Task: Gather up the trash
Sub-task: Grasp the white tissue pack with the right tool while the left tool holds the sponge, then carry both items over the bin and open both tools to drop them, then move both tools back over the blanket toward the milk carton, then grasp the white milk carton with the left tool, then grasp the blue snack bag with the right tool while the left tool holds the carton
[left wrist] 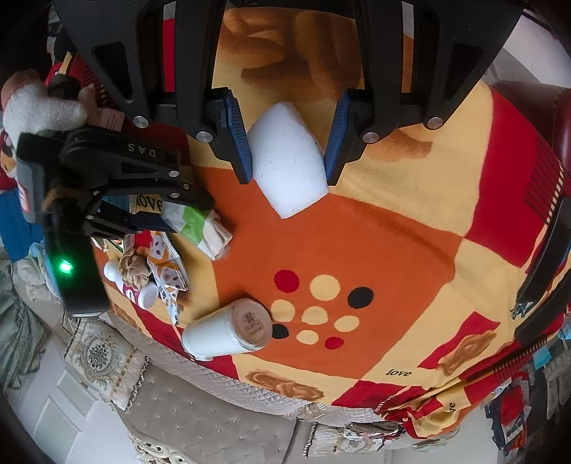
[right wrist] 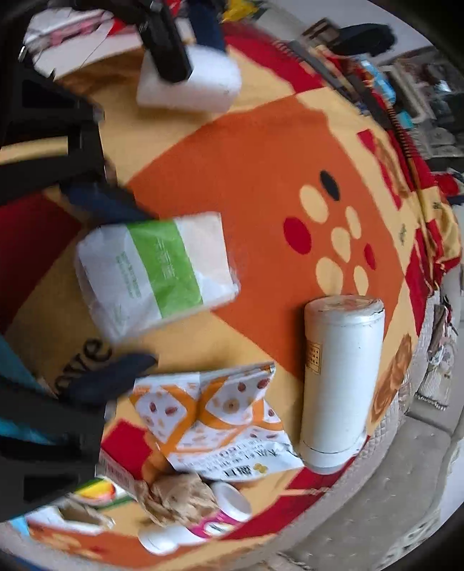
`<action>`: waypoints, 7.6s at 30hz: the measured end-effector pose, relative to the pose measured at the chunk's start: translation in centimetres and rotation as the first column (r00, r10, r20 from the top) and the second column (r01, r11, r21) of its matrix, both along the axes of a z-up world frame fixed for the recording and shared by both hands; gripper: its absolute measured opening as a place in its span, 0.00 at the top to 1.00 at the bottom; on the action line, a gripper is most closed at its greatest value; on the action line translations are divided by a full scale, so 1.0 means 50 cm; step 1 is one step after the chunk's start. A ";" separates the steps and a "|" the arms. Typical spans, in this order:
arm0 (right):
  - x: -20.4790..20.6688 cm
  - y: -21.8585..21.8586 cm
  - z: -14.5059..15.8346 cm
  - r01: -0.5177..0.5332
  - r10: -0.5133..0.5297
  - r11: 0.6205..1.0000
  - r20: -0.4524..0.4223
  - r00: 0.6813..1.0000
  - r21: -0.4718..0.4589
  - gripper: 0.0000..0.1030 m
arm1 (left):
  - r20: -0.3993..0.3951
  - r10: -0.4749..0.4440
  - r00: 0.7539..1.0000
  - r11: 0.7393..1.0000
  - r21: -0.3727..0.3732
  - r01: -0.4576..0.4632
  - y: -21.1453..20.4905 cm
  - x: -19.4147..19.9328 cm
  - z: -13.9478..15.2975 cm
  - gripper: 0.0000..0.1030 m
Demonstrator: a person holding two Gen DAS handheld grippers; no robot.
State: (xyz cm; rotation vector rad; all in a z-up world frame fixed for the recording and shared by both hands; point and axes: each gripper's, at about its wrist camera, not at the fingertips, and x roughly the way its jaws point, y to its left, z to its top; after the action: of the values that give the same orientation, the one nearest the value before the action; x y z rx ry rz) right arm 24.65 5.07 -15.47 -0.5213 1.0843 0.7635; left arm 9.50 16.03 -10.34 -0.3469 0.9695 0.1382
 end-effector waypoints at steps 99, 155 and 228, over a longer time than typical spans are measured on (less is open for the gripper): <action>-0.175 -1.080 -0.013 0.791 -0.797 0.577 -0.071 0.599 0.203 0.46 | 0.106 -0.619 0.778 0.771 -0.109 0.628 -0.895 0.171 0.040 0.34; -0.165 -0.666 0.069 0.528 -0.538 0.819 -0.020 0.843 0.225 0.35 | -0.104 -0.242 0.965 0.970 -0.027 0.241 -0.181 -0.031 -0.048 0.34; -0.143 -0.382 0.122 0.211 -0.212 0.970 -0.001 0.977 0.125 0.24 | -0.070 -0.123 0.990 0.990 0.055 0.127 -0.069 0.026 -0.027 0.48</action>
State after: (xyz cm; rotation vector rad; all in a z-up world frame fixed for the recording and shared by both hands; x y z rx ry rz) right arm 17.49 -14.06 -9.35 -0.2983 1.0545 0.6345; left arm 10.83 12.57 -11.68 -0.2270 1.0480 0.0649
